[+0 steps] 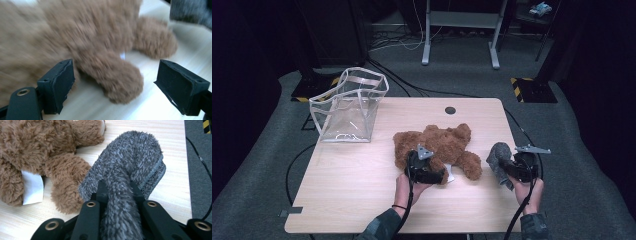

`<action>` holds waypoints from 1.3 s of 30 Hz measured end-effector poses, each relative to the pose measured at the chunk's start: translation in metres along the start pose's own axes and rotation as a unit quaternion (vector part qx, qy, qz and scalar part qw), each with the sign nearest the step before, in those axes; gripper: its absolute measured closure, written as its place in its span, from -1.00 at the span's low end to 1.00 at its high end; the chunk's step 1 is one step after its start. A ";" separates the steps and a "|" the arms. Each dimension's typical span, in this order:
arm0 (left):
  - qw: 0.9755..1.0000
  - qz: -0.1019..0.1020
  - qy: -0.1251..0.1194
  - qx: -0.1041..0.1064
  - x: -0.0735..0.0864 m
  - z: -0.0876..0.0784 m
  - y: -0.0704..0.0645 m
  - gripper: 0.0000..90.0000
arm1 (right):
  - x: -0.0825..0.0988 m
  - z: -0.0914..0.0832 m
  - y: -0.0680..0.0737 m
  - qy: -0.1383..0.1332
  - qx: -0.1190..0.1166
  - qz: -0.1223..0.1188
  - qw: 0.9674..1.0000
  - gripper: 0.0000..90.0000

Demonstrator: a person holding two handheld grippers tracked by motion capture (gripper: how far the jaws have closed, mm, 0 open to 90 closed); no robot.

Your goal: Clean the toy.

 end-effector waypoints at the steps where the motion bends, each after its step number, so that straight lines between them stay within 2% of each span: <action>1: 1.000 -0.004 0.006 0.000 0.004 0.004 0.000 -0.68 | 0.001 0.001 0.000 0.003 0.001 0.001 1.000 0.70; 2: 1.000 -0.003 0.016 0.000 0.009 0.009 0.001 -0.68 | 0.002 0.001 -0.001 0.002 0.001 0.001 1.000 0.70; 5: 1.000 -0.002 0.026 -0.006 0.018 0.021 -0.004 -0.66 | 0.005 0.005 -0.004 0.006 0.001 0.005 1.000 0.70; 8: 1.000 -0.006 0.024 -0.013 0.021 0.026 -0.010 -0.63 | 0.009 0.010 -0.003 0.012 -0.003 0.012 1.000 0.70; 13: 0.999 -0.033 0.003 -0.032 0.016 0.038 -0.015 -0.60 | 0.013 0.015 0.000 0.017 -0.008 0.016 1.000 0.69; 15: 0.998 -0.048 -0.004 -0.041 0.013 0.043 -0.012 -0.50 | 0.013 0.016 0.000 0.018 -0.009 0.017 1.000 0.69; 18: 0.997 -0.055 -0.004 -0.047 0.013 0.046 -0.012 -0.40 | 0.013 0.017 0.001 0.019 -0.010 0.015 1.000 0.69; 21: 0.997 -0.062 -0.003 -0.049 0.015 0.049 -0.011 -0.10 | 0.013 0.018 0.003 0.021 -0.011 0.013 1.000 0.69; 25: 0.997 -0.051 -0.010 -0.052 0.015 0.047 -0.010 0.27 | 0.014 0.020 0.003 0.021 -0.013 0.014 1.000 0.69; 28: 0.998 -0.041 -0.017 -0.051 0.013 0.046 -0.006 0.44 | 0.015 0.021 0.002 0.021 -0.014 0.014 1.000 0.69; 32: 0.998 -0.032 -0.036 -0.045 0.008 0.040 -0.005 0.52 | 0.016 0.020 0.003 0.023 -0.012 0.022 0.999 0.69; 34: 0.998 -0.023 -0.044 -0.039 0.002 0.037 -0.005 0.55 | 0.017 0.020 0.001 0.024 -0.006 0.017 1.000 0.69; 39: 0.998 -0.001 -0.049 -0.032 -0.018 0.027 0.005 0.59 | 0.017 0.020 0.003 0.028 -0.006 0.022 0.999 0.69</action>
Point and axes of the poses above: each handheld gripper's, and its own axes: z roughly forward along the jaws, x roughly out of its underside, y roughly to its left, the point moved 5 cm from there along z, roughly forward along the jaws, and after that the axes turned 11 degrees about -z, right-handed, at the moved point
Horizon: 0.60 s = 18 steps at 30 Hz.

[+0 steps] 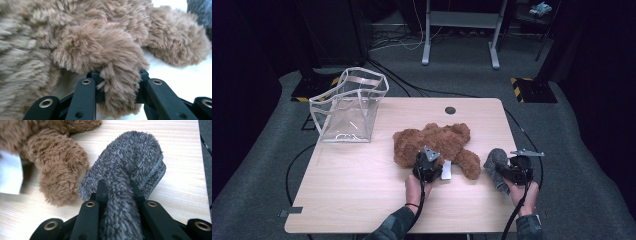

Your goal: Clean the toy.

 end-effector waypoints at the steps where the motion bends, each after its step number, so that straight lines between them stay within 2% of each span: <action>1: 1.000 0.003 -0.003 0.001 -0.005 -0.002 0.002 0.60 | -0.001 0.000 0.000 -0.002 0.001 -0.004 1.000 0.69; 9: 1.000 0.018 -0.021 0.011 -0.033 -0.009 0.015 0.63 | -0.005 0.000 0.002 -0.001 0.001 -0.003 1.000 0.69; 13: 0.999 0.024 -0.034 0.024 -0.042 -0.016 0.013 0.64 | -0.006 0.000 0.002 -0.001 0.004 -0.006 1.000 0.69; 18: 0.997 0.033 -0.060 0.046 -0.057 -0.035 0.002 0.65 | -0.008 -0.002 0.002 -0.001 0.006 -0.006 1.000 0.68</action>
Point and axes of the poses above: each handheld gripper's, and its own axes: z roughly forward along the jaws, x roughly out of its underside, y roughly to its left, the point moved 5 cm from there along z, roughly forward along the jaws, and after that the axes turned 11 degrees about -z, right-handed, at the moved point
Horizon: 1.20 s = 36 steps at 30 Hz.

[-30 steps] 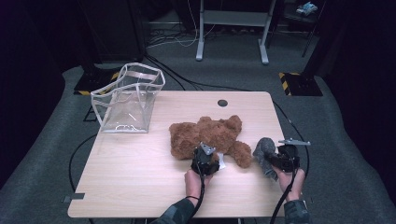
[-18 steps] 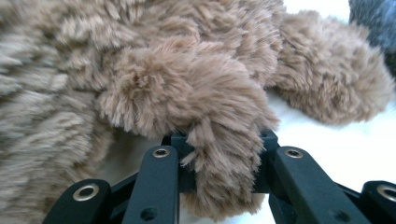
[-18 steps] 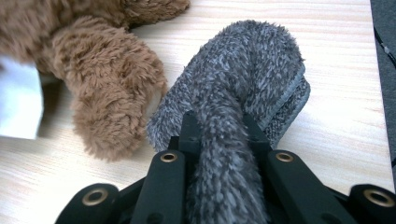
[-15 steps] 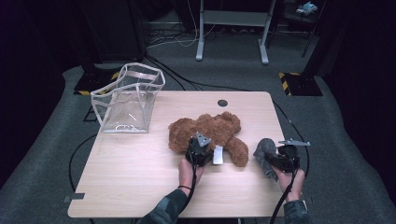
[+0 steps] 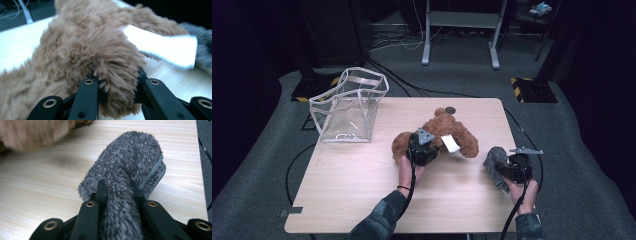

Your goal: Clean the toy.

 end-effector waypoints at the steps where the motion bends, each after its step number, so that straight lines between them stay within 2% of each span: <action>1: 1.000 0.001 -0.005 0.004 -0.003 -0.003 -0.002 0.66 | -0.001 -0.001 0.000 -0.003 0.000 -0.001 1.000 0.69; 5: 1.000 0.000 -0.016 0.017 -0.013 -0.014 -0.007 0.66 | -0.006 -0.005 -0.001 -0.007 0.003 -0.005 1.000 0.69; 7: 0.999 0.001 -0.025 0.031 -0.020 -0.026 -0.012 0.66 | -0.008 -0.006 -0.001 -0.010 0.006 -0.006 1.000 0.69; 8: 0.999 -0.006 -0.030 0.040 -0.023 -0.031 -0.014 0.66 | -0.009 -0.007 -0.001 -0.011 0.005 -0.009 1.000 0.69; 10: 0.998 -0.001 -0.033 0.045 -0.027 -0.039 -0.018 0.66 | -0.011 -0.009 -0.001 -0.013 0.008 -0.009 1.000 0.69; 12: 0.998 -0.012 -0.029 0.059 -0.026 -0.044 -0.020 0.66 | -0.012 -0.010 -0.001 -0.014 0.010 -0.009 1.000 0.68; 15: 0.998 -0.022 -0.012 0.064 -0.019 -0.036 -0.013 0.65 | -0.013 -0.010 -0.001 -0.014 0.009 -0.007 1.000 0.68; 18: 0.997 -0.034 0.011 0.062 -0.008 -0.016 0.004 0.63 | -0.012 -0.006 0.002 -0.010 0.006 -0.007 1.000 0.68; 19: 0.998 -0.031 0.023 0.052 -0.003 -0.007 0.011 0.63 | -0.012 -0.005 0.003 -0.009 0.005 -0.007 1.000 0.68; 21: 0.998 -0.041 0.030 0.045 0.001 0.003 0.022 0.60 | -0.011 -0.003 0.004 -0.006 0.003 -0.009 1.000 0.67; 25: 0.998 -0.038 0.036 0.021 0.001 0.014 0.036 0.43 | -0.009 0.000 0.006 0.001 -0.001 -0.010 1.000 0.67; 29: 0.999 -0.022 0.036 -0.014 0.000 0.016 0.045 0.11 | -0.007 0.001 0.006 0.000 -0.001 -0.019 1.000 0.67; 33: 0.998 -0.028 0.022 -0.045 -0.002 0.012 0.054 -0.13 | -0.007 0.001 0.007 0.003 -0.002 -0.009 1.000 0.67; 36: 0.997 -0.022 0.018 -0.074 -0.004 0.009 0.060 -0.25 | -0.007 0.001 0.007 0.004 -0.003 -0.005 1.000 0.66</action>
Point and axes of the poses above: each handheld gripper's, and its own axes: z roughly forward along the jaws, x roughly out of its underside, y roughly to its left, the point moved 5 cm from there along z, roughly forward along the jaws, and after that the axes turned 11 degrees about -z, right-handed, at the moved point
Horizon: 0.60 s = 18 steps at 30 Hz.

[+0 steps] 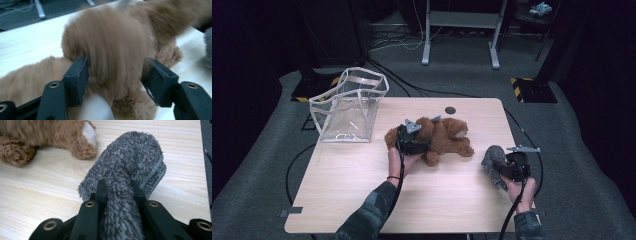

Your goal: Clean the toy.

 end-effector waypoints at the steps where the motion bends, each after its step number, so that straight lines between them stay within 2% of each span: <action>1: 1.000 0.002 0.000 -0.012 0.000 0.000 0.003 -0.26 | 0.000 0.000 0.000 0.000 -0.001 0.000 1.000 0.66; 3: 0.999 0.002 -0.001 -0.048 -0.002 0.003 0.013 -0.30 | 0.000 0.001 0.000 -0.001 -0.003 -0.004 1.000 0.66; 4: 0.998 -0.003 -0.002 -0.061 -0.002 0.004 0.018 -0.31 | 0.000 0.001 0.000 -0.002 -0.003 -0.010 1.000 0.66; 7: 0.995 -0.014 0.001 -0.095 -0.001 0.004 0.029 -0.37 | -0.001 0.001 0.001 -0.002 -0.001 -0.003 1.000 0.66; 9: 0.994 -0.023 0.001 -0.109 0.001 0.002 0.031 -0.45 | -0.001 0.001 0.001 -0.002 -0.003 -0.008 1.000 0.66; 12: 0.992 -0.018 0.005 -0.126 0.006 0.001 0.033 -0.50 | -0.002 0.002 0.002 -0.002 -0.004 -0.007 1.000 0.66; 14: 0.990 -0.019 0.017 -0.136 0.012 0.007 0.036 -0.51 | -0.003 0.002 0.003 -0.003 -0.005 -0.011 1.000 0.66; 16: 0.990 -0.019 0.021 -0.139 0.015 0.011 0.038 -0.43 | -0.004 0.003 0.005 -0.004 -0.005 -0.008 1.000 0.66; 18: 0.990 -0.024 0.020 -0.136 0.017 0.013 0.042 -0.26 | -0.004 0.002 0.005 -0.004 -0.006 -0.012 1.000 0.66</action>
Point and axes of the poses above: each handheld gripper's, and its own axes: z roughly forward along the jaws, x roughly out of its underside, y roughly to its left, the point moved 5 cm from there along z, roughly forward along the jaws, and after that the axes turned 11 degrees about -z, right-handed, at the moved point
